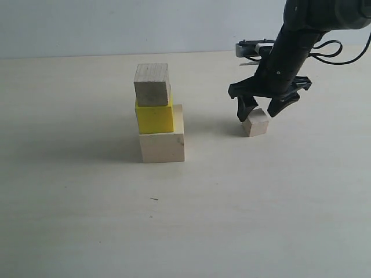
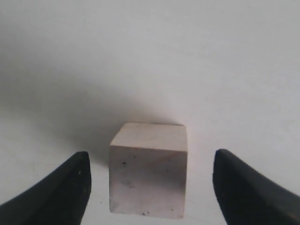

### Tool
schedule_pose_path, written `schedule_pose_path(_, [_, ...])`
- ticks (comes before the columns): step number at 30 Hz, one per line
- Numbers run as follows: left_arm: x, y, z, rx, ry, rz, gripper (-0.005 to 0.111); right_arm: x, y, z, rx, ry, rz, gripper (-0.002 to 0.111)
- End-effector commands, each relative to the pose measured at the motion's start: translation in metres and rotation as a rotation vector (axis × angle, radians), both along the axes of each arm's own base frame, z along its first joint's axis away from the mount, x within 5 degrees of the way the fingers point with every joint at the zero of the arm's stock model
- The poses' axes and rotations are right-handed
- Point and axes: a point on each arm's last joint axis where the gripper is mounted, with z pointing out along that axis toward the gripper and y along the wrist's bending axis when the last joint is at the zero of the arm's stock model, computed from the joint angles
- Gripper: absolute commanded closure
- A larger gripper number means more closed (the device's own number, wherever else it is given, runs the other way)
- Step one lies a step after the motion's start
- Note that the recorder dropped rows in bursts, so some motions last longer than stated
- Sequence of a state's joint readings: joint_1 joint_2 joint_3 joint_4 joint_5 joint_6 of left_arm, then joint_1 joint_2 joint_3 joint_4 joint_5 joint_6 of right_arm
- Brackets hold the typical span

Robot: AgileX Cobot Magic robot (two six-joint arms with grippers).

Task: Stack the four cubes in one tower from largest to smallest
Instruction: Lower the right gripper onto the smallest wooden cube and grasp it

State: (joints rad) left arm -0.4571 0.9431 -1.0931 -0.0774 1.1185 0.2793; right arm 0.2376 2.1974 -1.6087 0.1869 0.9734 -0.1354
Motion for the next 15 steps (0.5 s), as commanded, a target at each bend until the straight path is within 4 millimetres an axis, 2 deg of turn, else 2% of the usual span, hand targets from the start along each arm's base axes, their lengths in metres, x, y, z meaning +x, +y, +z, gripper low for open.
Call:
schedule_pose_path(1, [0.0,-0.0012,0.0003,-0.007,-0.005,-0.008,0.107,0.0039,0.0032,0.0011,-0.003,-0.047,0.032,0.04])
schedule_pose_path(15, [0.0,-0.0012,0.0003,-0.007,-0.005,-0.008,0.107,0.0043,0.0026,0.0003,-0.01,-0.053,0.062,0.043])
